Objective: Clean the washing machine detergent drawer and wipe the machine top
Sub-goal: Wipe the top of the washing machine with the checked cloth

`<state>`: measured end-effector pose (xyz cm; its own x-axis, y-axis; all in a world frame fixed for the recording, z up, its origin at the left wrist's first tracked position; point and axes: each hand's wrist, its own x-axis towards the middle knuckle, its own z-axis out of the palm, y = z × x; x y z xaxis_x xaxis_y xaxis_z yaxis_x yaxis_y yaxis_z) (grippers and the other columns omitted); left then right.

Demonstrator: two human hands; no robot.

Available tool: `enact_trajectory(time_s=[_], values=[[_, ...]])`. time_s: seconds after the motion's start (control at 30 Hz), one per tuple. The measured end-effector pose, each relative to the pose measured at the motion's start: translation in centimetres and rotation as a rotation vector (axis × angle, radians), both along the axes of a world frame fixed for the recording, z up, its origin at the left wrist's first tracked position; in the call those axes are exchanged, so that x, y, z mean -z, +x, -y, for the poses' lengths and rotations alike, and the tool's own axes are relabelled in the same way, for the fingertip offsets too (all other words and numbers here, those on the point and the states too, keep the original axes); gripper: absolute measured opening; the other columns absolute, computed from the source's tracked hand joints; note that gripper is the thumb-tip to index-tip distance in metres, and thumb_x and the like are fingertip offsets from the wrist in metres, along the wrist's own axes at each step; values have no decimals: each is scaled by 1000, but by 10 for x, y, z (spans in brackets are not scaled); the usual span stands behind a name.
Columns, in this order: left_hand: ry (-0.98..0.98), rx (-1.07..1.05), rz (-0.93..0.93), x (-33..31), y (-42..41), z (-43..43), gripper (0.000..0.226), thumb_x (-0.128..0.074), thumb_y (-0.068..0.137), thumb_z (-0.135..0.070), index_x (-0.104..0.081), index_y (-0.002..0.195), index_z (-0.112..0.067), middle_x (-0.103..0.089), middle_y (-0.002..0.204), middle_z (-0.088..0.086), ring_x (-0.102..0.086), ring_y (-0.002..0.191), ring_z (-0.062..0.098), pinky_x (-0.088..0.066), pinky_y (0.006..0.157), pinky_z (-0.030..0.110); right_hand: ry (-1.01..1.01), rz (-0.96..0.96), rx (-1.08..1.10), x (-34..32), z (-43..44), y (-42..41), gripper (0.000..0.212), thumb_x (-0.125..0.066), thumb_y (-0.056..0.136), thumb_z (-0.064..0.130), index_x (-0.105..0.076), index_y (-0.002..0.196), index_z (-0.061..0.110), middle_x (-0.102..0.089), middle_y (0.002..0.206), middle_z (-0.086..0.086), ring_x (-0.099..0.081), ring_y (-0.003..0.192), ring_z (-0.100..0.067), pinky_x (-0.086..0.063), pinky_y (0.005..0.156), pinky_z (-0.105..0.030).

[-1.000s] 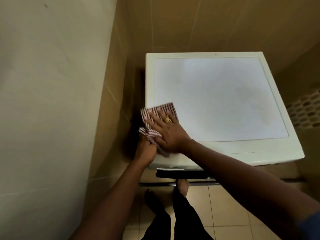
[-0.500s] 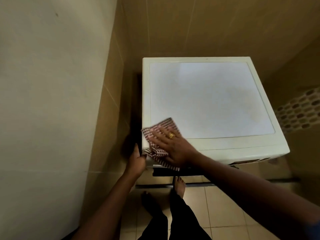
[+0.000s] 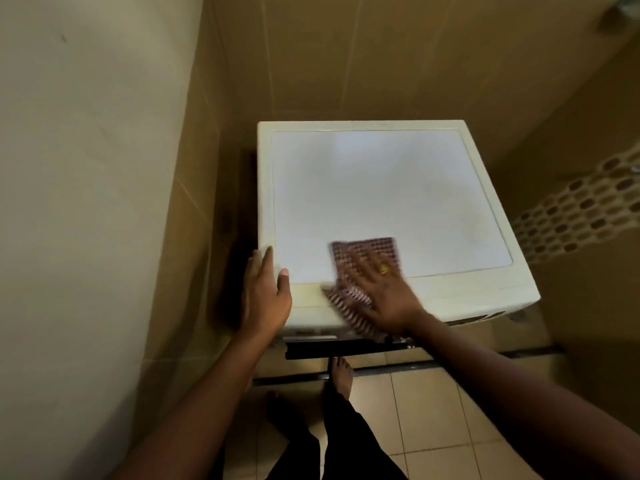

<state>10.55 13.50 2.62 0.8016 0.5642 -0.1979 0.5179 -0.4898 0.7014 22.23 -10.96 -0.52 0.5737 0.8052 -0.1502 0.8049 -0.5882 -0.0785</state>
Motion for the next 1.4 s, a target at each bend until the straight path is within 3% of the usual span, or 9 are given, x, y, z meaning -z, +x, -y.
enact_trajectory(time_s=[0.17, 0.37, 0.5, 0.6, 0.8, 0.97, 1.13, 1.3, 1.4], values=[[124, 210, -21, 4, 32, 7, 52, -43, 108, -30, -34, 158, -20, -19, 169, 7, -10, 157, 23, -19, 126, 43, 77, -23, 592, -3, -35, 66, 87, -17, 93, 74, -15, 164, 24, -2, 171, -13, 2, 155, -44, 1, 123, -64], [167, 144, 1, -14, 95, 13, 55, -33, 109, -40, -34, 158, -15, -23, 167, 12, -13, 156, 25, -15, 127, 43, 78, -59, -150, 5, -104, 45, 84, -35, 93, 67, -19, 162, 22, -15, 170, -12, 0, 157, -37, 2, 126, -58], [222, 228, 60, -21, 108, 25, 55, -34, 108, -40, -36, 157, -15, -23, 167, 12, -13, 156, 26, -17, 127, 45, 152, 5, 207, 8, -68, 128, 79, -29, 95, 67, -26, 162, 25, -16, 170, -8, -9, 156, -38, -11, 123, -62], [247, 310, 91, -13, 110, 43, 57, -32, 107, -43, -36, 157, -16, -24, 167, 10, -13, 156, 24, -14, 127, 40, 143, -35, 517, -1, -58, 167, 72, -27, 99, 66, -18, 162, 32, -10, 172, -3, -4, 157, -36, -2, 125, -58], [310, 633, 54, 4, 116, 75, 72, -28, 100, -57, -23, 162, -21, -13, 169, 12, 1, 158, 28, -11, 125, 55, 29, -14, 176, 5, 54, 107, 80, -31, 97, 66, -7, 164, 29, 5, 172, -4, 10, 157, -35, -3, 125, -60], [473, 867, -202, -4, 148, 114, 100, -45, 87, -79, -3, 163, -28, 8, 169, 17, 11, 155, 37, -11, 120, 67, 31, -20, 710, -6, 115, 146, 78, -21, 97, 69, -14, 164, 28, -4, 172, -8, 2, 157, -40, -4, 123, -62], [557, 948, -433, -4, 168, 132, 134, -65, 64, -87, 13, 159, -32, 23, 164, 20, 14, 152, 46, -17, 112, 76, -8, -100, 217, -10, 148, 75, 76, -33, 100, 62, 0, 163, 35, 12, 171, -2, 17, 156, -32, 6, 125, -59], [559, 949, -493, -7, 169, 137, 137, -67, 66, -84, 22, 158, -32, 31, 162, 20, 20, 151, 46, -14, 113, 75, 4, -141, 779, -15, 233, 94, 70, -14, 101, 68, 7, 161, 41, 12, 171, 0, 9, 157, -35, -7, 126, -58], [543, 936, -511, -8, 169, 140, 138, -68, 68, -82, 26, 156, -32, 33, 161, 20, 23, 150, 46, -12, 113, 76, 10, -143, 659, -17, 214, 57, 68, -18, 104, 61, 10, 161, 38, 15, 171, -4, 19, 155, -35, 0, 123, -64]])
